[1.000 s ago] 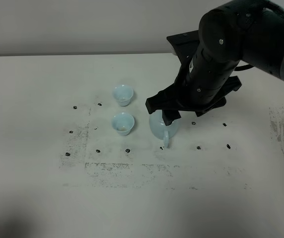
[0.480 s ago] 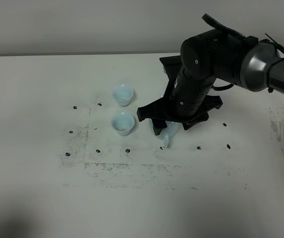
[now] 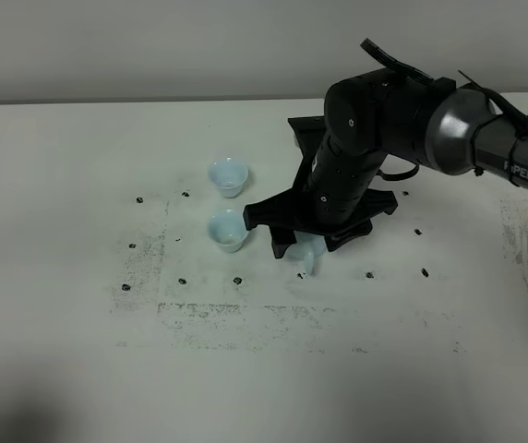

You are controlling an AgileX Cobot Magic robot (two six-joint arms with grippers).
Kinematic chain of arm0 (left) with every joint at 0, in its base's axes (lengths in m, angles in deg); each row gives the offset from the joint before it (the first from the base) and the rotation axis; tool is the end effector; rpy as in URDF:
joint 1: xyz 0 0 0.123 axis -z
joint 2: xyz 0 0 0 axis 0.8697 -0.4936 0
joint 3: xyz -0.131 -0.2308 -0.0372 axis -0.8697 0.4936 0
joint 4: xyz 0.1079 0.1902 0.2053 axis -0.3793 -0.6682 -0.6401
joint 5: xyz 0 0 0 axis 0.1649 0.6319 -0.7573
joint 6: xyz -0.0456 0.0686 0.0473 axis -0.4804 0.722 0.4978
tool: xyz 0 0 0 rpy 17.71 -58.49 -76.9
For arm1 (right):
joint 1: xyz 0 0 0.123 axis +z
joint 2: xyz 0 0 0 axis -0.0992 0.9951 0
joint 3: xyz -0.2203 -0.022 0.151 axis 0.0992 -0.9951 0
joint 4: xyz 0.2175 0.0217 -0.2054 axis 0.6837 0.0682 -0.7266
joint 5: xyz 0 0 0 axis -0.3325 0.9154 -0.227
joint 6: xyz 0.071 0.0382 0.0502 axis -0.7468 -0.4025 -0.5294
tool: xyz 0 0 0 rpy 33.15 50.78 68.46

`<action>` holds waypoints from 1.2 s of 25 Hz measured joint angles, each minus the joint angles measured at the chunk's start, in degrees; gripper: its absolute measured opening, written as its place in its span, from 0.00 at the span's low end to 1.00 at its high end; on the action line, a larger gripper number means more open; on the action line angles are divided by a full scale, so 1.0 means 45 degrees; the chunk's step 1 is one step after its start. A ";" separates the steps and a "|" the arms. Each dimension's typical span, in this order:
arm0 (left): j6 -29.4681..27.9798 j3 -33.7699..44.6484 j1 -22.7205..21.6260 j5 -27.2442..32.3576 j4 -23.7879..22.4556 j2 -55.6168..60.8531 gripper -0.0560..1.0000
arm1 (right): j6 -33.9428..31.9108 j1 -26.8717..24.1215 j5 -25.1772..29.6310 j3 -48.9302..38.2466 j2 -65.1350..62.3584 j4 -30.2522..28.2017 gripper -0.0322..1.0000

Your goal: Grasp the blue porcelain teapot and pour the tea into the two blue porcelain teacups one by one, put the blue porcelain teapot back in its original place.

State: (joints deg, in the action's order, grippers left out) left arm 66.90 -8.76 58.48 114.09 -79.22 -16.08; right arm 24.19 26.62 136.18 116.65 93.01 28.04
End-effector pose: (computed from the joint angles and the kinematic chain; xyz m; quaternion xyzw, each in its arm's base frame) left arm 0.0601 0.0005 0.2892 -0.0482 0.8640 -0.0205 0.5008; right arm 0.3867 0.2586 0.1436 -0.1094 0.9862 0.1033 0.0686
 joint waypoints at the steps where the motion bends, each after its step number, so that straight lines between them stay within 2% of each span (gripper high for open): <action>1: 0.0000 0.0000 0.0000 0.0000 0.0000 0.0000 0.74 | 0.0000 0.0000 -0.0029 0.0079 0.0099 0.0011 0.60; 30: 0.0000 0.0000 0.0000 0.0000 0.0000 0.0000 0.74 | -0.0590 -0.0359 0.0333 0.0421 0.1256 -0.0393 0.60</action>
State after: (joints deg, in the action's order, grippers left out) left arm 66.90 -8.76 58.48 114.09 -79.22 -16.08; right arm 21.53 25.00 137.68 118.54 98.66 26.28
